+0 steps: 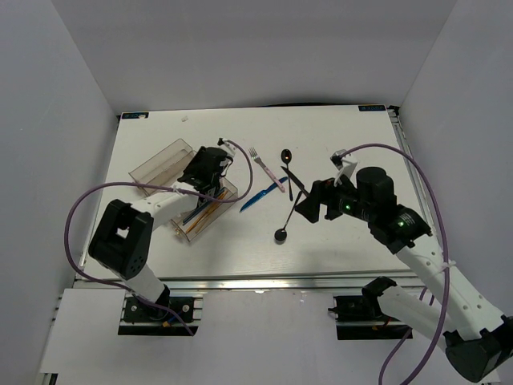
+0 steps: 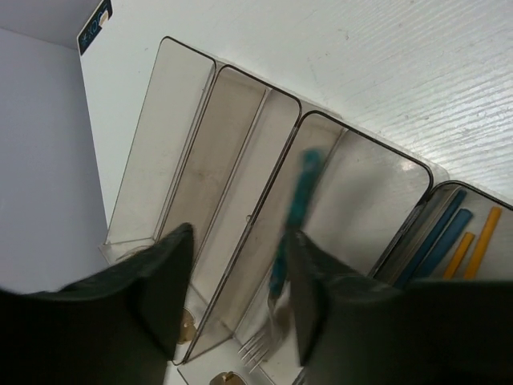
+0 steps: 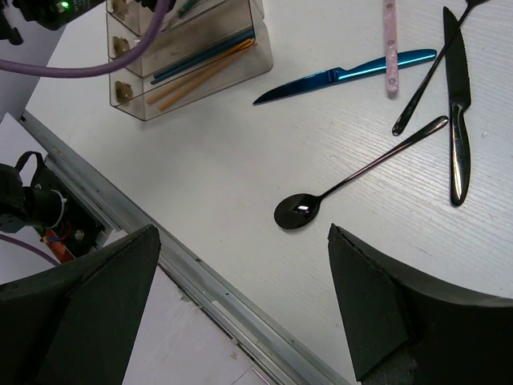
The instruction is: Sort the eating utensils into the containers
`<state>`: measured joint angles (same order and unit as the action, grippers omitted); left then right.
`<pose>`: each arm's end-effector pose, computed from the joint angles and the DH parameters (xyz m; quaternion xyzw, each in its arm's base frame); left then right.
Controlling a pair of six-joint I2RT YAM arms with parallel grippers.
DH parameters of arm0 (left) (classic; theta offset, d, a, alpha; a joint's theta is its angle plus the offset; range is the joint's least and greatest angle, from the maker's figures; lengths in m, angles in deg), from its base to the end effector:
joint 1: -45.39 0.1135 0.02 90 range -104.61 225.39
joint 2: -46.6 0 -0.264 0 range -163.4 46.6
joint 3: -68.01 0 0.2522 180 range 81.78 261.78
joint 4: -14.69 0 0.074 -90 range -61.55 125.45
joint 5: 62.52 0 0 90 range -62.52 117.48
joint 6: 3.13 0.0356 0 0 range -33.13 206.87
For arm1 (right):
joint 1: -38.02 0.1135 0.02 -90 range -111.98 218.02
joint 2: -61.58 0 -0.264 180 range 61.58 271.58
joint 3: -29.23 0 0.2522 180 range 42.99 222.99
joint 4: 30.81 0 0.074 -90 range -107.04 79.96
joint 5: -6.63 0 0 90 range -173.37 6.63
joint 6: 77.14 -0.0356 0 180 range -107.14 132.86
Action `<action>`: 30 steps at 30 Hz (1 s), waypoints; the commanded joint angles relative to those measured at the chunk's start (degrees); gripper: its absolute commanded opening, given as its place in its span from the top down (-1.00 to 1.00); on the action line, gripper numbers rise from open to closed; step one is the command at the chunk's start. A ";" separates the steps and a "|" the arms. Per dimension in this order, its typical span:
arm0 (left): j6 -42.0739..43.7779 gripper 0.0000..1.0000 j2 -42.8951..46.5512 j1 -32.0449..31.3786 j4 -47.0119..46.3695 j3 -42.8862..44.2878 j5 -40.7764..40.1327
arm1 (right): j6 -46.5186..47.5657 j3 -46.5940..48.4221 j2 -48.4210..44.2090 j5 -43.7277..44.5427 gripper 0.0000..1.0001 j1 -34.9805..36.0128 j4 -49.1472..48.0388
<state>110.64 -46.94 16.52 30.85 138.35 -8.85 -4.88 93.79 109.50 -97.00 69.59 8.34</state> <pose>0.3145 -0.1493 0.2125 0.2613 0.8290 0.2634 0.4185 0.1533 0.1040 0.3401 -0.1648 0.8117 0.3198 0.4601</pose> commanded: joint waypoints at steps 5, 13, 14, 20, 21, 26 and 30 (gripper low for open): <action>-4.60 -0.39 8.44 0.03 3.93 0.72 0.13 | 1.56 1.49 6.03 -0.35 -0.79 -0.11 -4.90; -23.63 -0.96 20.31 0.03 14.98 5.12 -4.79 | 6.21 10.79 28.70 7.55 -0.79 -0.02 -3.86; -27.07 -0.96 21.89 0.03 16.92 5.21 -4.97 | 6.66 13.76 31.07 8.52 -0.77 -0.11 -3.51; -44.67 -0.96 34.55 0.03 27.92 0.21 -3.74 | 11.05 26.52 49.17 15.19 -0.17 0.51 -0.17; -45.30 -0.96 36.39 0.03 28.62 -1.19 -1.83 | 11.41 29.93 53.11 15.99 -0.10 0.59 0.27; -40.82 -0.96 51.94 -0.05 23.11 -14.72 8.99 | 14.13 39.18 63.77 16.44 0.03 0.95 -0.16; -40.47 -0.96 58.11 -0.05 21.00 -15.97 13.66 | 15.54 50.23 74.32 18.02 0.04 0.95 3.43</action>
<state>70.82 8.23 16.52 55.22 122.33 -0.90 8.02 136.72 179.90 -81.20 70.29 8.93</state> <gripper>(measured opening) 0.982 0.484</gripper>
